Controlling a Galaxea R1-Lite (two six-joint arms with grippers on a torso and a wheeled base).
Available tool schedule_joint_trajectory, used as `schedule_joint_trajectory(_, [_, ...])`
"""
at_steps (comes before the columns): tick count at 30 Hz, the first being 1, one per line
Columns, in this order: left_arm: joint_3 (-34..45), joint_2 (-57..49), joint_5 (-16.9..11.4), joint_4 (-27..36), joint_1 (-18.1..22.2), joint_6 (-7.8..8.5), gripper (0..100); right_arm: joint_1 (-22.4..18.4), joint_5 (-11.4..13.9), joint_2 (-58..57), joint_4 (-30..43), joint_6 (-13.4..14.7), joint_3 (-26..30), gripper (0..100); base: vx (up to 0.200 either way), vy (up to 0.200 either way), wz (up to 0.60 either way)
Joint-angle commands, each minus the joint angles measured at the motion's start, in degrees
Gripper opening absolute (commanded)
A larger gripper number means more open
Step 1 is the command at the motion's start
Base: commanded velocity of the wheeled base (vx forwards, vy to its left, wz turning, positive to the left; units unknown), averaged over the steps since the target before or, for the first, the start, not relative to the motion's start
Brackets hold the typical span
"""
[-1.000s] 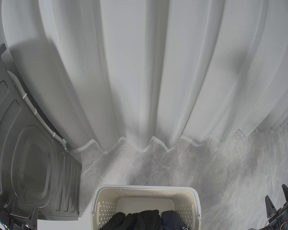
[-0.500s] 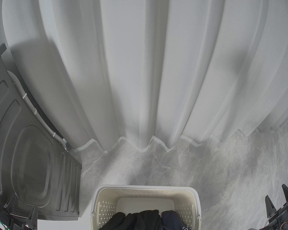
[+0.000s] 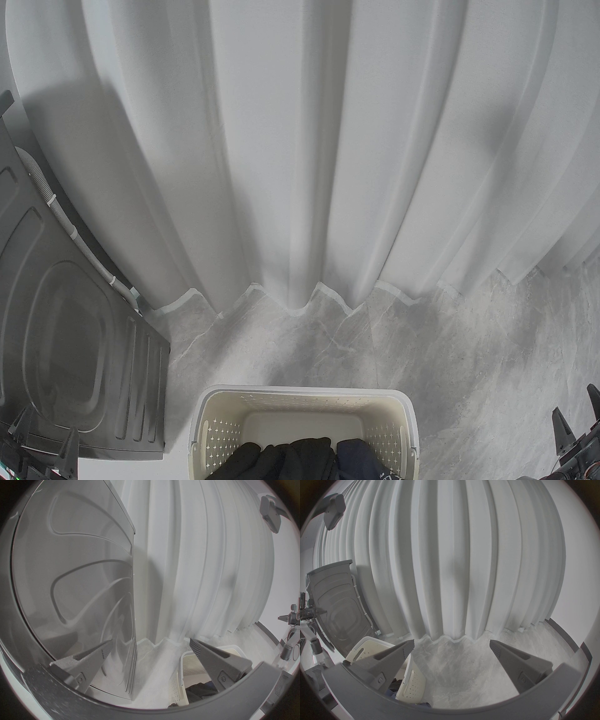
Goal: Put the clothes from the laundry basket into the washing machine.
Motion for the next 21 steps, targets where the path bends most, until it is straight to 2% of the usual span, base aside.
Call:
schedule_joint_trajectory(1, [0.9,-0.9,0.0,0.0,0.0,-0.04,100,0.0,0.0,-0.8,0.0,0.0,1.0,100,-0.2,0.0,0.0])
schedule_joint_trajectory(21, [0.9,-0.9,0.0,0.1,0.0,-0.04,100,0.0,0.0,-0.9,0.0,0.0,1.0,100,-0.2,0.0,0.0])
